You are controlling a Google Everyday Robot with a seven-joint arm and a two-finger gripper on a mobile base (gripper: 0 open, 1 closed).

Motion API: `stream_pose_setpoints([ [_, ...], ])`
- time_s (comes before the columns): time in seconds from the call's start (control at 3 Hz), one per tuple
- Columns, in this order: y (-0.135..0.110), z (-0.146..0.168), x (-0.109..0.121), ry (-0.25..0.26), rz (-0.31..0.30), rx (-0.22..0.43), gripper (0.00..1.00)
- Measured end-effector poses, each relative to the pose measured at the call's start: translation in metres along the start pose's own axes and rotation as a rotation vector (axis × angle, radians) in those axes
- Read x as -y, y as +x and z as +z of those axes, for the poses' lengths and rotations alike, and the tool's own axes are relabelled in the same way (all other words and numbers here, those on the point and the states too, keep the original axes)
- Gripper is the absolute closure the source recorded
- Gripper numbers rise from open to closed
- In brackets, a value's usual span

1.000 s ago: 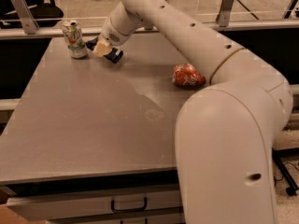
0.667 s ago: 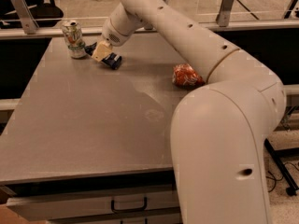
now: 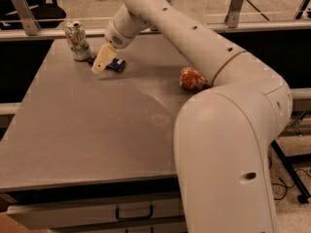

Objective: Move rxbar blueberry near 7up can

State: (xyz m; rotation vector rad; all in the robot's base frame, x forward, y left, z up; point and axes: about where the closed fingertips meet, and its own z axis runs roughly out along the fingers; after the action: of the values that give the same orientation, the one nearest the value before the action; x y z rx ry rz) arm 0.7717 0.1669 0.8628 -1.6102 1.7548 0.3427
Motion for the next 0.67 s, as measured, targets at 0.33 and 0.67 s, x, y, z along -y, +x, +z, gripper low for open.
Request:
stream_pose_setpoints([
  [0.33,-0.006,-0.002,0.002,0.005,-0.008,0.012,0.00],
  [0.67,-0.017,-0.044,0.008,0.047,-0.025,0.076,0.00],
])
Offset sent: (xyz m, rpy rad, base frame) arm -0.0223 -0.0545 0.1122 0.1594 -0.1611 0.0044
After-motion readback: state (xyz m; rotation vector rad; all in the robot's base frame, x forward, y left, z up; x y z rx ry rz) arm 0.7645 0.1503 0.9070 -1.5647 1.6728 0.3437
